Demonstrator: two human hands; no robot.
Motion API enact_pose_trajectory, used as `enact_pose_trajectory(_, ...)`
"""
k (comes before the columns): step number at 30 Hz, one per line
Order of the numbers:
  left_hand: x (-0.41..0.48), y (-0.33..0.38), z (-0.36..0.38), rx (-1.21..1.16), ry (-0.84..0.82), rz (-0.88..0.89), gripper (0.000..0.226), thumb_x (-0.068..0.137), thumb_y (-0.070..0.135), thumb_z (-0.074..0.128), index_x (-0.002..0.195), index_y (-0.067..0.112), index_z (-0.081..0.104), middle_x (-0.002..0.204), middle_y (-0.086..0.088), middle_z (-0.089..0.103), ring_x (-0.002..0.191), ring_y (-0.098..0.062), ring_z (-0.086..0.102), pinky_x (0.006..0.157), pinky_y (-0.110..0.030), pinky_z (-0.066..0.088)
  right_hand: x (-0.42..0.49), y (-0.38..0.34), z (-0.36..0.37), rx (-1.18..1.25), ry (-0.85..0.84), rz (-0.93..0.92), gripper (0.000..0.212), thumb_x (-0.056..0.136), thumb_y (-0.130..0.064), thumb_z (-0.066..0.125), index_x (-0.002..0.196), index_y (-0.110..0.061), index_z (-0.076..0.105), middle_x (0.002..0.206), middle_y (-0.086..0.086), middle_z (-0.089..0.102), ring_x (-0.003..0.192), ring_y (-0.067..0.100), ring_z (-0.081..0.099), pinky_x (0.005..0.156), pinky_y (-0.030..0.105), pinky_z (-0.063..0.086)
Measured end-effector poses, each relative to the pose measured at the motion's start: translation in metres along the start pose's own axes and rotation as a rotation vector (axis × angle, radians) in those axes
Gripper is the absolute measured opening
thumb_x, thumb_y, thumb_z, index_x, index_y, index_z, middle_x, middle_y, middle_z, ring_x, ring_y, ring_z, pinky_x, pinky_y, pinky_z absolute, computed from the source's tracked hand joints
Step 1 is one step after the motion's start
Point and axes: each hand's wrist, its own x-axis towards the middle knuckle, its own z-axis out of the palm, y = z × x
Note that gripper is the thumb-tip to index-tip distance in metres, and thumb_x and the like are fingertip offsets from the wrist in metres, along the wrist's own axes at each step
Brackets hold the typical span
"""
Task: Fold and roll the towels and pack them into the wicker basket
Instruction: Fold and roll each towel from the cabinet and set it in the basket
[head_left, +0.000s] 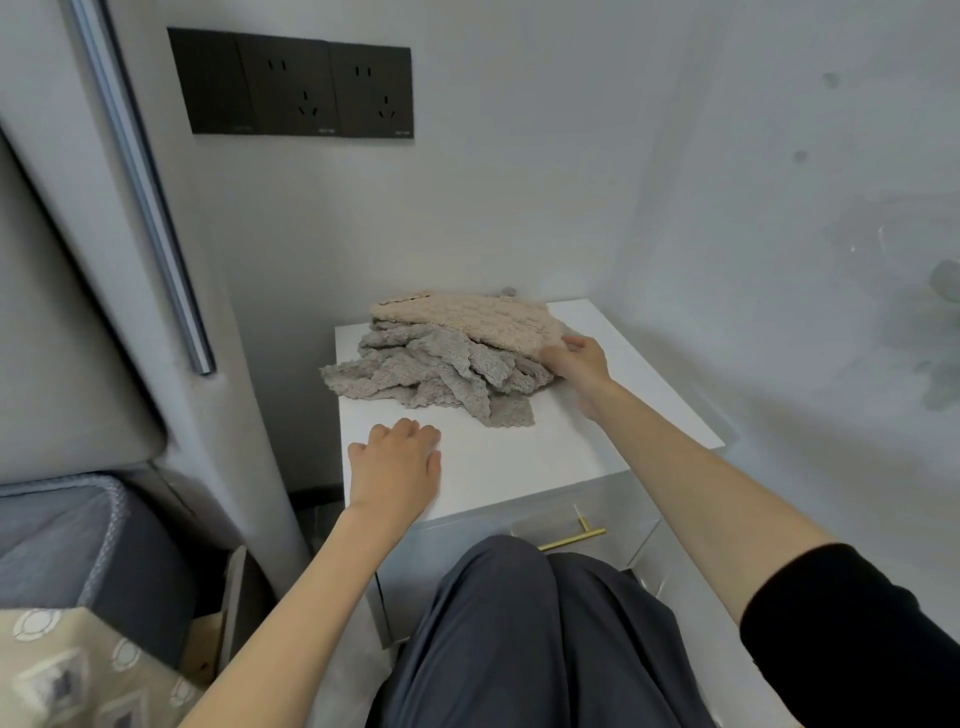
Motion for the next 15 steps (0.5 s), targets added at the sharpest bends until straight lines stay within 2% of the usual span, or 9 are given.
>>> enact_pose_trajectory(1, 0.001, 0.0, -0.001, 0.003, -0.011, -0.001, 0.035, 0.1, 0.034, 0.032, 0.13, 0.029, 0.049, 0.126, 0.004, 0.051, 0.113, -0.023, 0.048, 0.081, -0.033, 0.038, 0.001, -0.002, 0.001, 0.064, 0.04, 0.009, 0.046, 0.08, -0.019, 0.071, 0.12, -0.01, 0.05, 0.111, 0.002, 0.057, 0.096, 0.015, 0.057, 0.072, 0.019, 0.046)
enact_pose_trajectory(3, 0.002, 0.002, -0.003, 0.01, -0.036, -0.001, 0.035, 0.1, 0.034, 0.032, 0.131, 0.028, 0.048, 0.126, 0.003, 0.051, 0.113, -0.024, 0.047, 0.082, -0.034, 0.039, 0.001, -0.011, 0.0, 0.22, 0.056, 0.067, 0.024, 0.08, -0.015, 0.074, 0.09, -0.01, 0.053, 0.084, 0.0, 0.057, 0.062, 0.005, 0.06, 0.043, 0.01, 0.041)
enact_pose_trajectory(4, 0.002, 0.002, -0.005, 0.014, -0.043, -0.001, 0.035, 0.1, 0.034, 0.032, 0.131, 0.027, 0.047, 0.126, 0.002, 0.05, 0.113, -0.024, 0.047, 0.083, -0.035, 0.039, -0.001, -0.017, -0.002, 0.28, 0.046, 0.099, 0.025, 0.081, -0.015, 0.075, 0.08, -0.013, 0.049, 0.073, -0.001, 0.054, 0.046, 0.003, 0.055, 0.033, 0.009, 0.034)
enact_pose_trajectory(5, 0.002, 0.003, -0.006, 0.015, -0.05, 0.0, 0.035, 0.1, 0.034, 0.033, 0.131, 0.027, 0.047, 0.126, 0.002, 0.05, 0.113, -0.024, 0.047, 0.083, -0.035, 0.04, -0.003, -0.024, -0.005, 0.299, 0.039, 0.136, 0.028, 0.081, -0.017, 0.075, 0.078, -0.014, 0.048, 0.067, -0.001, 0.051, 0.039, 0.004, 0.051, 0.03, 0.008, 0.03)
enact_pose_trajectory(7, 0.003, 0.003, -0.008, 0.005, -0.069, -0.002, 0.035, 0.1, 0.033, 0.033, 0.131, 0.026, 0.048, 0.127, 0.001, 0.05, 0.113, -0.025, 0.047, 0.085, -0.037, 0.041, -0.008, -0.036, -0.008, 0.234, 0.035, 0.132, 0.021, 0.083, -0.02, 0.072, 0.081, -0.013, 0.052, 0.065, -0.001, 0.052, 0.046, 0.008, 0.047, 0.03, 0.008, 0.028)
enact_pose_trajectory(9, 0.004, 0.003, -0.01, -0.008, -0.097, -0.002, 0.035, 0.1, 0.032, 0.034, 0.132, 0.025, 0.048, 0.128, -0.001, 0.05, 0.114, -0.025, 0.047, 0.087, -0.037, 0.041, -0.013, -0.051, -0.01, 0.209, 0.037, -0.012, 0.013, 0.086, -0.016, 0.067, 0.076, -0.015, 0.058, 0.064, -0.003, 0.056, 0.05, 0.008, 0.051, 0.033, 0.008, 0.031)
enact_pose_trajectory(12, 0.008, 0.002, -0.014, -0.047, -0.161, -0.01, 0.036, 0.099, 0.033, 0.037, 0.133, 0.026, 0.047, 0.13, -0.002, 0.048, 0.117, -0.026, 0.045, 0.09, -0.038, 0.04, -0.031, -0.076, -0.019, 0.219, -0.002, -0.235, 0.012, 0.087, -0.014, 0.062, 0.076, -0.01, 0.06, 0.067, 0.0, 0.061, 0.056, 0.009, 0.058, 0.049, 0.015, 0.043)
enact_pose_trajectory(15, 0.012, 0.001, -0.02, -0.232, -0.162, -0.054, 0.037, 0.098, 0.035, 0.042, 0.133, 0.027, 0.05, 0.134, -0.002, 0.05, 0.121, -0.026, 0.047, 0.095, -0.038, 0.041, -0.049, -0.102, -0.034, 0.282, -0.078, -0.329, 0.01, 0.088, -0.013, 0.061, 0.08, -0.008, 0.064, 0.073, 0.002, 0.069, 0.065, 0.013, 0.066, 0.06, 0.023, 0.054)
